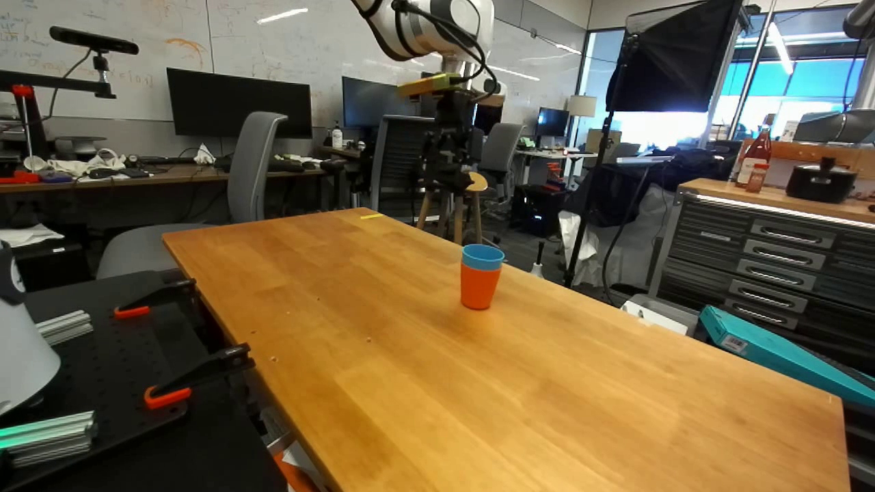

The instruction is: Put the blue cup inside the orange cup

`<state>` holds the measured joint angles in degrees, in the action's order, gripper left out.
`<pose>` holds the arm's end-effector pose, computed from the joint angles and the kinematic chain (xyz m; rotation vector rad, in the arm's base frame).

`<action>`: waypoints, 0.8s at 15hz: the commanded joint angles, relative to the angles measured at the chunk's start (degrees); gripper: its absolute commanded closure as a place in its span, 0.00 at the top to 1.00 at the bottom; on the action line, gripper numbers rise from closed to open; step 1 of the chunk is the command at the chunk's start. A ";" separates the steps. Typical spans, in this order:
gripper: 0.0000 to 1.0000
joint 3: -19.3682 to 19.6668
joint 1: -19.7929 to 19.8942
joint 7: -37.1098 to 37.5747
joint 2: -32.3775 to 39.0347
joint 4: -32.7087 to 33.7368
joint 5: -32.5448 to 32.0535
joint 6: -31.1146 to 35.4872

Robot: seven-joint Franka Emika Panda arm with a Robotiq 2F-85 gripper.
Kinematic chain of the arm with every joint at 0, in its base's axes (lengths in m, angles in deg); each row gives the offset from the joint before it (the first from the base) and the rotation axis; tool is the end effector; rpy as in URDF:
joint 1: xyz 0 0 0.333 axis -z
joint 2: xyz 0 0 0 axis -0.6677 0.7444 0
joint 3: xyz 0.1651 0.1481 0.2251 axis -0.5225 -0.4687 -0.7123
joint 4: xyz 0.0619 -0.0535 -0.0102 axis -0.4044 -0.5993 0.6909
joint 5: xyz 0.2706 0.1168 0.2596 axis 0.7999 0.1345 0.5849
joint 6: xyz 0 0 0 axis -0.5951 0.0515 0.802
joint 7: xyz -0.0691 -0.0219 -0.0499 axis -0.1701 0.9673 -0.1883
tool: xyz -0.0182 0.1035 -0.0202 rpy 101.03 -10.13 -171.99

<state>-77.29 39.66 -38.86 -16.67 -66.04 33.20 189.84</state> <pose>0.6550 -0.0098 0.3287 2.9736 -0.1065 -0.3429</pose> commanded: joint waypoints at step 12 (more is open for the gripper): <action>1.00 -2.46 0.13 -7.10 -5.03 3.49 -0.04 -5.35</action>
<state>-79.53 39.63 -46.01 -21.73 -62.74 33.22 184.70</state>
